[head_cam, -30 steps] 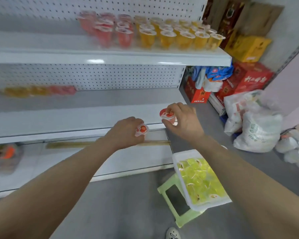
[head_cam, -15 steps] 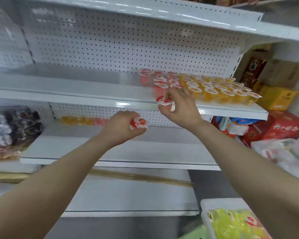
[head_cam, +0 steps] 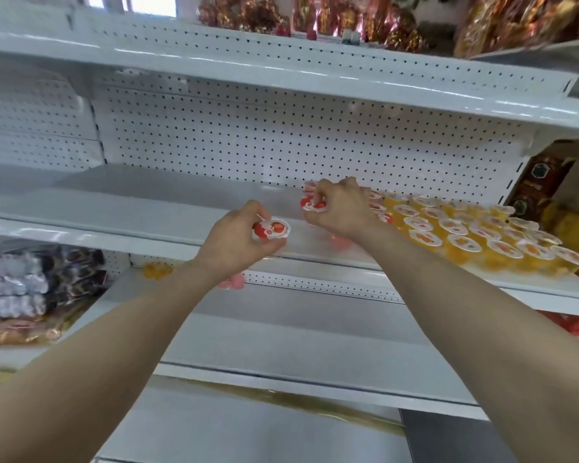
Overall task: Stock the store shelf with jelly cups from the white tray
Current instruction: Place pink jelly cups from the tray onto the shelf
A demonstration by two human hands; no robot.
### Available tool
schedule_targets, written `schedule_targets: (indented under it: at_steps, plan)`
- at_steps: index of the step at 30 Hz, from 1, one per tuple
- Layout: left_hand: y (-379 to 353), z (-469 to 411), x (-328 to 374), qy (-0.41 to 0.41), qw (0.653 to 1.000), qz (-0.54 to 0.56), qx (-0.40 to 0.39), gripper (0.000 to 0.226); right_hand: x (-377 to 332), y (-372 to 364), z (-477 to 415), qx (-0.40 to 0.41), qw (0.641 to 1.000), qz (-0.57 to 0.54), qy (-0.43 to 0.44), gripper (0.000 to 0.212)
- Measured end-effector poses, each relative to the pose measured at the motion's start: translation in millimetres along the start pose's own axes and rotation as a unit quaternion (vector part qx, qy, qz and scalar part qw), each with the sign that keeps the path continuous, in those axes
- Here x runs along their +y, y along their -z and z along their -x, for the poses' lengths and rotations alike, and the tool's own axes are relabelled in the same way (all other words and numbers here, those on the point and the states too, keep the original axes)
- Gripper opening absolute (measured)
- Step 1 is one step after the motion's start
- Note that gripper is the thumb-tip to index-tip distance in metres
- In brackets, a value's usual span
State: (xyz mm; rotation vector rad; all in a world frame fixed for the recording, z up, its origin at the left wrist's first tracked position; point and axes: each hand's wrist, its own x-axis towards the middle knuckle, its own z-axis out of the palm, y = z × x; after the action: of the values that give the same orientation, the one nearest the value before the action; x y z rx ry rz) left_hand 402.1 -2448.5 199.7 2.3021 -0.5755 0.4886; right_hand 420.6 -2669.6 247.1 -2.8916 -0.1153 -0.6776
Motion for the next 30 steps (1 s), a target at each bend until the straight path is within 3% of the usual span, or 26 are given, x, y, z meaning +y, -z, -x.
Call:
schedule_targets:
  at_steps: [4,10,13,18,26,30]
  plan:
    - [-7,-15,-8,0.006,1.0,0.015,0.006,0.042,4,-15,-20,-0.056,0.997,0.039,-0.02,0.03]
    - [-20,-31,-14,-0.002,1.0,0.007,-0.005,0.041,12,-25,-31,-0.077,0.994,0.075,-0.022,0.028]
    - [-29,-36,-11,-0.01,1.0,0.017,-0.012,0.04,19,-25,-35,-0.087,0.994,0.066,-0.014,0.04]
    - [-44,-43,2,-0.041,0.999,0.027,-0.023,0.037,30,-14,-35,-0.026,0.999,0.016,-0.009,0.036]
    - [-64,-48,17,-0.063,0.998,0.009,-0.022,0.035,57,-6,-19,0.074,0.996,0.058,0.002,0.026]
    - [-60,-48,21,-0.081,0.995,-0.053,-0.017,0.06,63,2,-5,0.092,0.992,0.082,0.019,0.033]
